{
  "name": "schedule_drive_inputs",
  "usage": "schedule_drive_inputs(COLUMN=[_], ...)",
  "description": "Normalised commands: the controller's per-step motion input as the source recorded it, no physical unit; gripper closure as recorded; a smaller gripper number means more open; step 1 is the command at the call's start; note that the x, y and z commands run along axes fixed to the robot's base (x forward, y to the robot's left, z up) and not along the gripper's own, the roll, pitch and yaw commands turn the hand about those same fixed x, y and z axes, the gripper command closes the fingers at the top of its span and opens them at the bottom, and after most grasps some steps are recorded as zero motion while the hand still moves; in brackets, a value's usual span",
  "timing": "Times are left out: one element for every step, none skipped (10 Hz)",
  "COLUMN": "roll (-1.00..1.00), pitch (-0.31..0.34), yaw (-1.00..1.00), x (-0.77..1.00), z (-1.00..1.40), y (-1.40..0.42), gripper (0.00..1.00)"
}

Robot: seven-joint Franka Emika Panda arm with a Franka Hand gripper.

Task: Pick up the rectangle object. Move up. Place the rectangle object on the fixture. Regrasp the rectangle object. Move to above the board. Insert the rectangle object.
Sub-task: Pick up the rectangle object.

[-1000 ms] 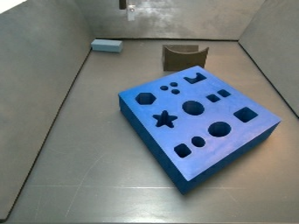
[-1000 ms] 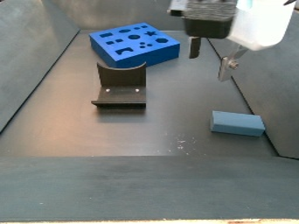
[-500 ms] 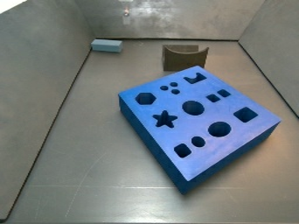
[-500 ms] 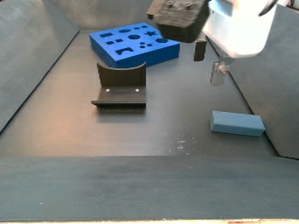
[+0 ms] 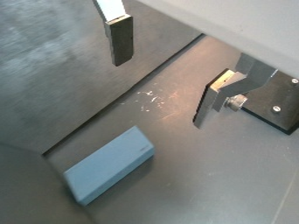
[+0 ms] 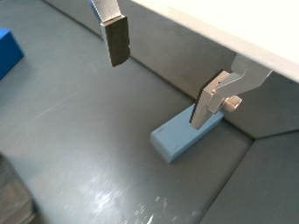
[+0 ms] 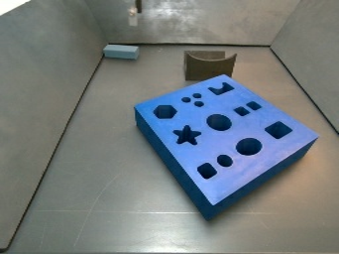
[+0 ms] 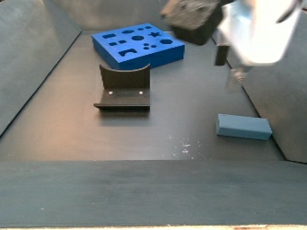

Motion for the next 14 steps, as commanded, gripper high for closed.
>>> schedule_drive_inputs(roll=[-0.19,0.0,0.06,0.01,0.0,0.0,0.0,0.0,0.0,0.04,0.0,0.02,0.04,0.0], pitch=[-0.477,-0.014,0.006,0.243,0.323,0.263,0.229,0.194,0.163,0.0,0.0,-0.114,-0.08,0.0], yaw=[-0.29,0.0,0.0,-0.67,-0.73,-0.67,-0.76,-0.89,-0.83,0.0,0.0,0.0,0.11,0.0], x=[-0.68,0.0,0.0,0.14,0.05,0.0,0.0,0.01,0.11,0.0,0.0,-0.38,-0.41,0.0], z=[-0.03,0.0,-0.03,-0.39,-0.75,-0.86,-0.87,-0.84,-0.79,0.0,-0.07,-0.79,-0.74,-0.02], y=[0.34,0.0,0.0,0.32,0.29,0.37,0.27,0.15,0.2,0.0,-0.01,0.03,0.0,0.0], gripper=[0.0,0.0,0.0,0.0,0.0,0.0,0.0,0.0,0.0,0.0,0.0,0.0,0.0,0.0])
